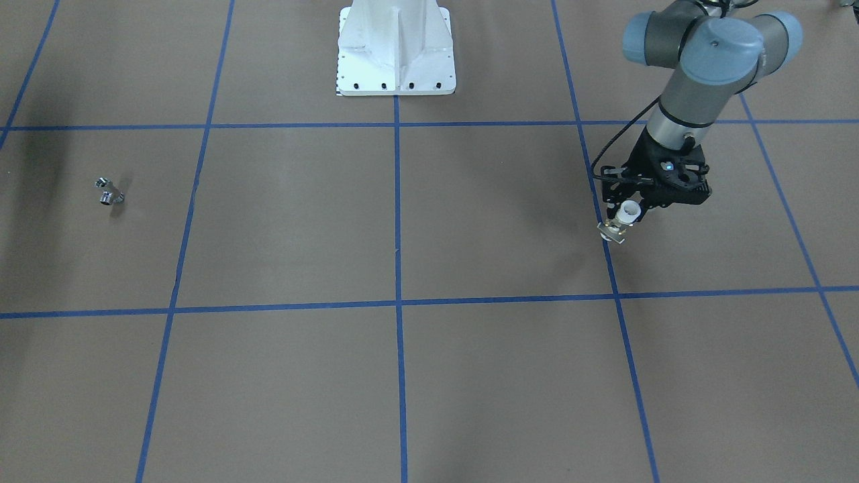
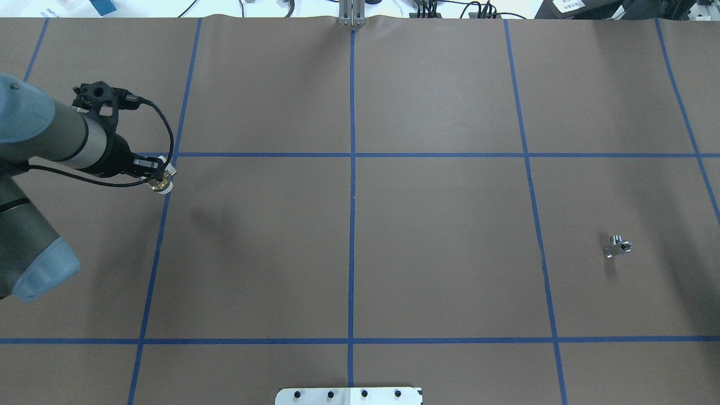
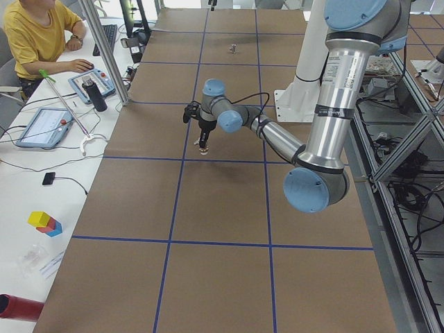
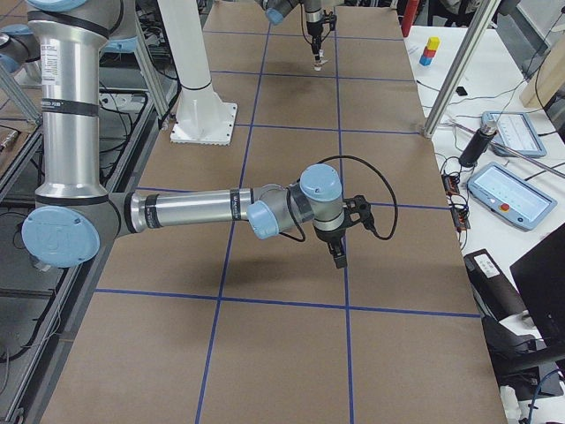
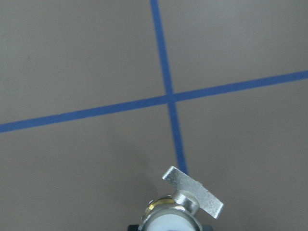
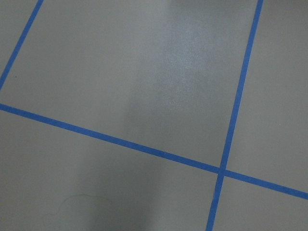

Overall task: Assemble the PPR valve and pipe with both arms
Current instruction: 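Carry the valve with the left gripper to the table centre and set it upright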

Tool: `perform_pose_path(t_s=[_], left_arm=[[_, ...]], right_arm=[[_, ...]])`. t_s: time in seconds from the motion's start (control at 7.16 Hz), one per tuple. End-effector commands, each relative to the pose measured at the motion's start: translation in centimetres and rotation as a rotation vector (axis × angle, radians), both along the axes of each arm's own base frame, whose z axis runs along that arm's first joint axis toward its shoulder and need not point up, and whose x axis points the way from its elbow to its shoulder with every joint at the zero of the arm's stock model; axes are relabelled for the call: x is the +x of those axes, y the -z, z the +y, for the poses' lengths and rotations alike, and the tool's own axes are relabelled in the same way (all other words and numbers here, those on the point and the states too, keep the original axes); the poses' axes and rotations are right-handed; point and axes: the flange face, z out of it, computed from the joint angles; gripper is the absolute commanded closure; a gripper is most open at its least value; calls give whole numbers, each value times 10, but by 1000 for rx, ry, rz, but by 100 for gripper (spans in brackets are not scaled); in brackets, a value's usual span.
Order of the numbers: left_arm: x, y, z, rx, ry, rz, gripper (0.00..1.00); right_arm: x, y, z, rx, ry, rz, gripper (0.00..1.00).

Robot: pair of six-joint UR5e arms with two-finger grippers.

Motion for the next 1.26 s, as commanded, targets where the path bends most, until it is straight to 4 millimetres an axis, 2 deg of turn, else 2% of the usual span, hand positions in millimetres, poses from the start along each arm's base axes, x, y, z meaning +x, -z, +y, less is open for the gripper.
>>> perform_pose_path(t_s=[0.0, 0.28, 0.56, 0.7, 1.12], left_arm=[[54, 79, 1, -76, 15, 18, 100], [127, 138, -2, -156, 50, 63, 100], [178, 182, -18, -172, 82, 66, 100], [197, 199, -18, -189, 85, 72, 100], [247, 227, 4, -204, 111, 69, 100]], right_arm=[[0, 1, -1, 1, 0, 0, 1], [0, 1, -1, 1, 0, 0, 1], [-1, 1, -1, 1, 1, 0, 1], [-1, 1, -1, 1, 1, 0, 1], [-2, 0, -1, -2, 3, 1, 1]])
